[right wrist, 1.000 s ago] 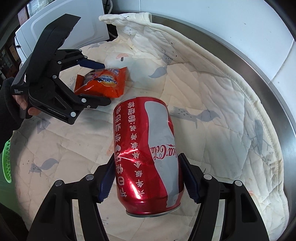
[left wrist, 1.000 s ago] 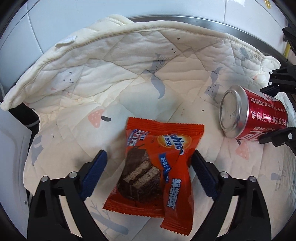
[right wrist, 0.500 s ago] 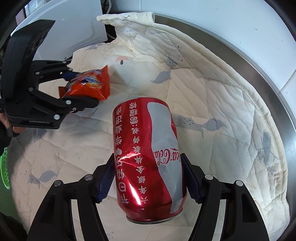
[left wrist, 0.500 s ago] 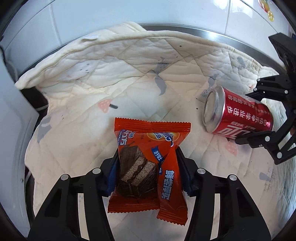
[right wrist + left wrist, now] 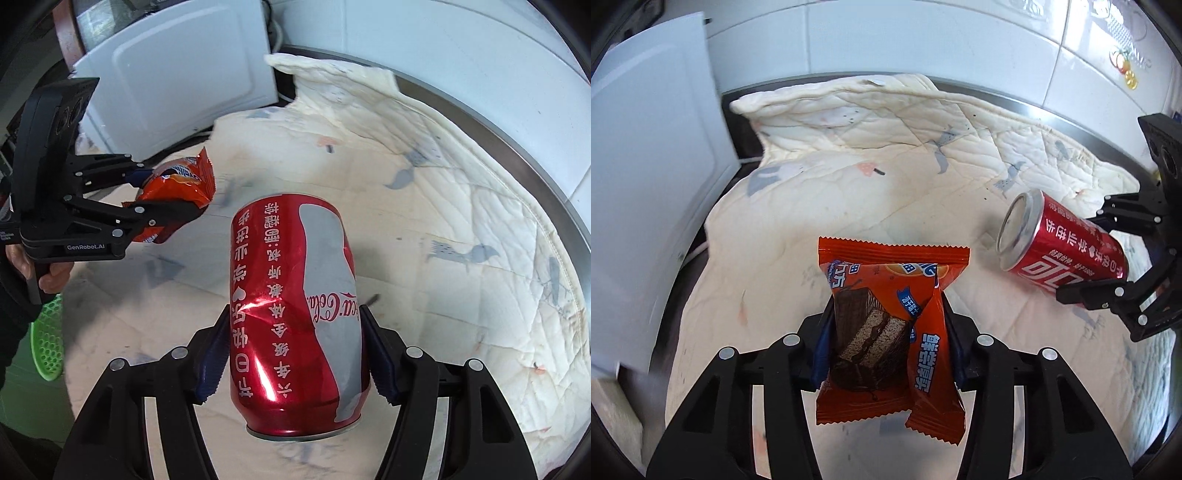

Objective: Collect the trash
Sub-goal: 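Carry the wrapper and can over the green basket and open both tools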

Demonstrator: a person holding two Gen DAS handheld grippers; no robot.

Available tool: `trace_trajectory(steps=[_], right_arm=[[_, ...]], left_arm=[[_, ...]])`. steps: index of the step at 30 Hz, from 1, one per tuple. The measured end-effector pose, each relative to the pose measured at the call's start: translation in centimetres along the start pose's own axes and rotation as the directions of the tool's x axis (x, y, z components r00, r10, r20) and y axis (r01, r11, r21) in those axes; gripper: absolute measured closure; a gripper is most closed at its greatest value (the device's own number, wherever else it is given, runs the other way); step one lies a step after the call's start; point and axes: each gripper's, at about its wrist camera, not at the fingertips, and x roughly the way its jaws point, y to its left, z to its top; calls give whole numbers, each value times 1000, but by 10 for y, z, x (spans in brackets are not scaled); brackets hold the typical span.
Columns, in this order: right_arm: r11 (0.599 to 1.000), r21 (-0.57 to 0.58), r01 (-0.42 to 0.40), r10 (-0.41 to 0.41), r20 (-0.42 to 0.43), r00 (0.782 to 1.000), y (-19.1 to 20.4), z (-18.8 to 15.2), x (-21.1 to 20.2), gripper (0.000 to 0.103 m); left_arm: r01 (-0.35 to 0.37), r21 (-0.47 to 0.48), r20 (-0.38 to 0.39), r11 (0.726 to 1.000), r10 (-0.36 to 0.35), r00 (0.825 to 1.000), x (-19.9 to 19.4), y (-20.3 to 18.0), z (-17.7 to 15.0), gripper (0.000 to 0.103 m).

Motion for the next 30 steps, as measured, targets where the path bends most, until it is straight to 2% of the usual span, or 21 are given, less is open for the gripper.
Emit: trace_trajectory(steps=[7,11,15,19,24,28,30], right_arm=[[996,-59,-65,67,39,997,62,-9,-23,40],[987,-112,-119,126,54,991,107,-11,-34,40],[968,-172,-182,194,58,979,157,-16,-41,40],[936,-246,-252,271,42,962,214,-21,-38,40],[895,-283,-345,361,5,933,277,-28,-23,40],[864,-306,-401,413,-27,910,324,-36,-7,40],[851,-302,-430,434,-57,899,347,-40,7,40]], left_arm=[[-39,-110,83,993,48,995,-71,13,-46,55],[-101,-170,128,980,124,984,-127,23,-85,54],[-184,-241,140,953,221,965,-179,33,-132,54],[-263,-321,137,910,319,938,-223,46,-183,54],[-346,-440,75,829,418,905,-259,67,-257,54],[-368,-533,21,762,447,895,-273,80,-315,54],[-365,-575,2,732,447,894,-276,85,-339,54]])
